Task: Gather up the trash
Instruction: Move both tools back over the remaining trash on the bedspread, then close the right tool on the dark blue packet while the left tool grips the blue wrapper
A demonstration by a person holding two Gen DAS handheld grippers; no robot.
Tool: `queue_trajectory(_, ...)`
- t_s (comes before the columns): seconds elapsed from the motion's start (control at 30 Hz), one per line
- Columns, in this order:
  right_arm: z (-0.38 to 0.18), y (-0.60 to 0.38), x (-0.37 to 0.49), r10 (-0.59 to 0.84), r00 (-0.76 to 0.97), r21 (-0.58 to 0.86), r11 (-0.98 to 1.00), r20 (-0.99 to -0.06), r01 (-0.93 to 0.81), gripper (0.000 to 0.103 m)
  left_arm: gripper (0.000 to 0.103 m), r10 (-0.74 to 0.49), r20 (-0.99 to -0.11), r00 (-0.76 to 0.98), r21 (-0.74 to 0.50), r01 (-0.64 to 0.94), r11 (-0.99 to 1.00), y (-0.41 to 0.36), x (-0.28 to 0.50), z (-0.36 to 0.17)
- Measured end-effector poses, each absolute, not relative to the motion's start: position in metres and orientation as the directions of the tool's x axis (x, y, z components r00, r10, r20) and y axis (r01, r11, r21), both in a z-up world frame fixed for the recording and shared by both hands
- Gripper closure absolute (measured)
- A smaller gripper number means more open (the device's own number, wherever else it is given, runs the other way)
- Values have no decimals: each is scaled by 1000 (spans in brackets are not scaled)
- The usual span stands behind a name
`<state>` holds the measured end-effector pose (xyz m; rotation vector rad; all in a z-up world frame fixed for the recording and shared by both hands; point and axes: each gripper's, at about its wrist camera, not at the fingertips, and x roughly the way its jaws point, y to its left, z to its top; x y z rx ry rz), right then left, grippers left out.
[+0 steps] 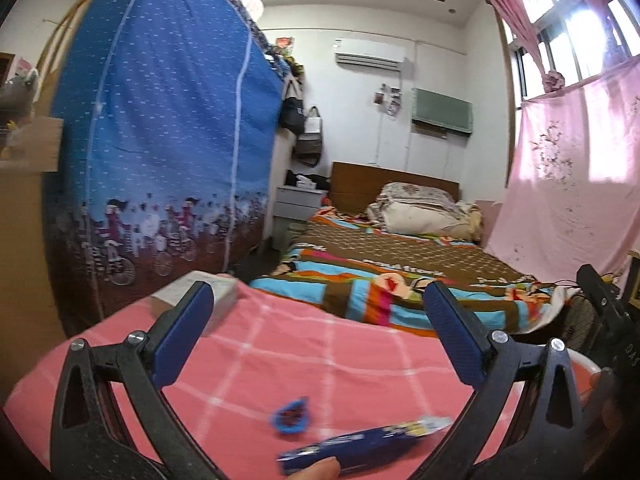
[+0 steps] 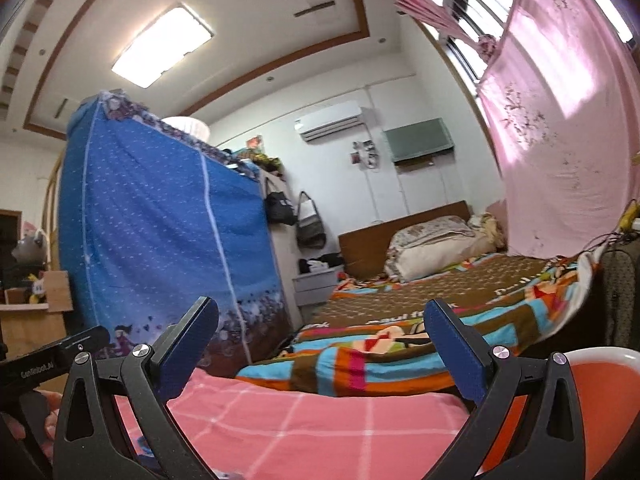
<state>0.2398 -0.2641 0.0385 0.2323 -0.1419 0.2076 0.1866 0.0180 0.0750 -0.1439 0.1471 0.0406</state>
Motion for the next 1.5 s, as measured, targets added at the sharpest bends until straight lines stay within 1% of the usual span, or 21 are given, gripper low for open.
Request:
queue_trajectory(0.1, 37, -249, 244, 227, 963, 182, 951, 145, -251, 0, 0, 57, -162, 985, -139, -80, 987, 34, 184, 68)
queue_trajectory(0.2, 33, -233, 248, 263, 959, 135, 951, 108, -276, 0, 0, 78, -177, 981, -155, -106, 982, 47, 182, 60)
queue_trajectory(0.3, 27, -218, 251, 301, 952, 85, 949, 57, -305, 0, 0, 104, -196, 975, -172, -139, 975, 59, 178, 50)
queue_trajectory(0.43, 18, -204, 257, 344, 939, 45, 939, -29, -342, 0, 0, 107, -266, 958, -197, -163, 967, 71, 181, 40)
queue_trajectory(0.5, 13, -198, 259, 369, 927, 36, 929, -70, -367, 0, 0, 111, -286, 952, -201, -172, 964, 73, 183, 37)
queue_trajectory(0.67, 1, -176, 272, 458, 861, 0, 883, -220, -470, 0, 0, 132, -385, 913, -194, -220, 956, 82, 192, 24)
queue_trajectory(0.73, -6, -165, 280, 499, 810, -9, 850, -307, -527, 0, 0, 124, -425, 897, -205, -229, 951, 86, 195, 19)
queue_trajectory(0.87, -23, -147, 291, 524, 729, -9, 809, -441, -587, 0, 0, 106, -483, 869, -218, -237, 947, 91, 201, 12)
queue_trajectory(0.97, -33, -141, 297, 532, 676, 6, 788, -510, -615, 3, 1, 90, -522, 848, -216, -233, 948, 93, 205, 8)
queue_trajectory(1.03, -38, -137, 299, 534, 652, 17, 780, -538, -626, 14, 4, 70, -545, 836, -217, -221, 951, 94, 207, 5)
queue_trajectory(1.07, -41, -137, 299, 537, 638, 24, 775, -553, -632, 17, 6, 61, -551, 832, -217, -214, 952, 93, 208, 4)
queue_trajectory(1.13, -43, -139, 298, 537, 627, 26, 771, -565, -637, 28, 13, 49, -561, 827, -214, -202, 956, 92, 209, 2)
queue_trajectory(1.17, -43, -140, 297, 537, 623, 26, 769, -568, -639, 32, 14, 38, -569, 822, -211, -190, 959, 90, 209, 1)
queue_trajectory(1.23, -43, -144, 294, 537, 620, 24, 767, -571, -642, 49, 20, 24, -579, 815, -206, -174, 963, 88, 211, 1)
queue_trajectory(1.27, -43, -148, 293, 537, 620, 26, 767, -572, -641, 53, 22, 19, -583, 812, -203, -168, 965, 86, 213, 1)
queue_trajectory(1.33, -43, -153, 293, 542, 617, 34, 766, -570, -642, 67, 26, 6, -593, 805, -196, -151, 969, 83, 215, 0)
queue_trajectory(1.37, -43, -156, 292, 547, 614, 41, 765, -569, -643, 70, 26, 2, -596, 803, -193, -145, 970, 81, 216, 0)
queue_trajectory(1.43, -44, -162, 290, 554, 607, 50, 761, -570, -647, 86, 27, -3, -599, 800, -185, -135, 973, 78, 216, -1)
queue_trajectory(1.5, -44, -164, 289, 566, 598, 56, 751, -567, -658, 90, 28, -10, -601, 799, -183, -125, 975, 76, 216, -1)
